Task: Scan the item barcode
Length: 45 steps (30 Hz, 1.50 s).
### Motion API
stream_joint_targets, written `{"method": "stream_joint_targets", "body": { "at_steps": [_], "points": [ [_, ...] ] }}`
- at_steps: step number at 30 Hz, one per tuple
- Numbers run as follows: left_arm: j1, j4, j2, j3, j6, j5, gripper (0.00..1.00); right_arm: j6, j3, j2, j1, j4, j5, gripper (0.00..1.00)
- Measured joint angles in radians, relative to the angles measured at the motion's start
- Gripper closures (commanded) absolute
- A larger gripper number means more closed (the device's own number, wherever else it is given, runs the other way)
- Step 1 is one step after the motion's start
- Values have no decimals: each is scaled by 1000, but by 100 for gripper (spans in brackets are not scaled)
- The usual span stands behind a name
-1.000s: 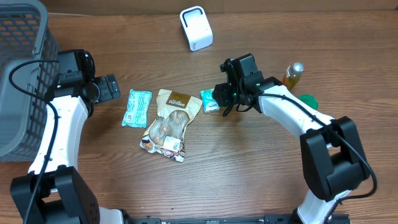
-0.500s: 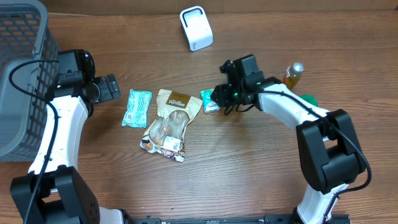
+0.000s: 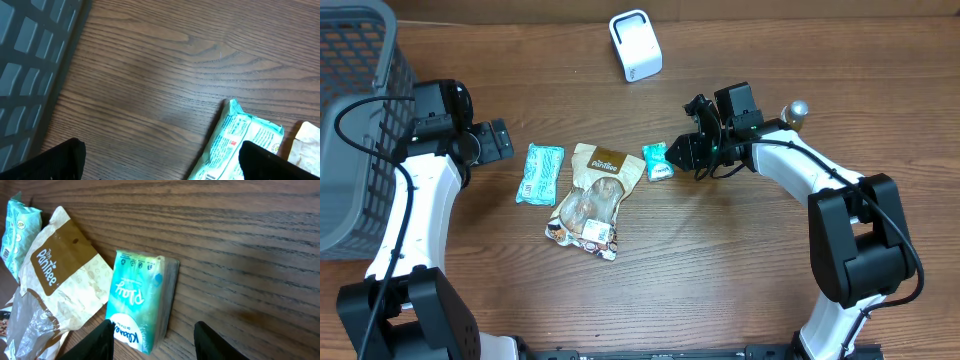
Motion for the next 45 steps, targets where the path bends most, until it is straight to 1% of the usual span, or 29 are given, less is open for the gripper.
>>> {"method": "stream_joint_targets", "body": {
  "at_steps": [7, 11, 19, 23, 35, 41, 42, 44, 45],
  "points": [
    [0, 0, 0, 0, 0, 0, 1, -9, 0, 15, 0, 6, -12, 53],
    [0, 0, 0, 0, 0, 0, 0, -9, 0, 53, 0, 33, -26, 56],
    [0, 0, 0, 0, 0, 0, 0, 24, -1, 69, 0, 104, -69, 58],
    [0, 0, 0, 0, 0, 0, 0, 35, -1, 70, 2, 113, -67, 60],
    [0, 0, 0, 0, 0, 0, 0, 43, -1, 91, 8, 112, -66, 62],
    [0, 0, 0, 0, 0, 0, 1, 76, -1, 110, 21, 113, -66, 70],
    [0, 0, 0, 0, 0, 0, 1, 79, -1, 113, 21, 114, -66, 73],
    [0, 0, 0, 0, 0, 0, 0, 83, -1, 117, 21, 114, -65, 82],
    [0, 0, 0, 0, 0, 0, 0, 88, -1, 117, 21, 114, -66, 89]
  ]
}}
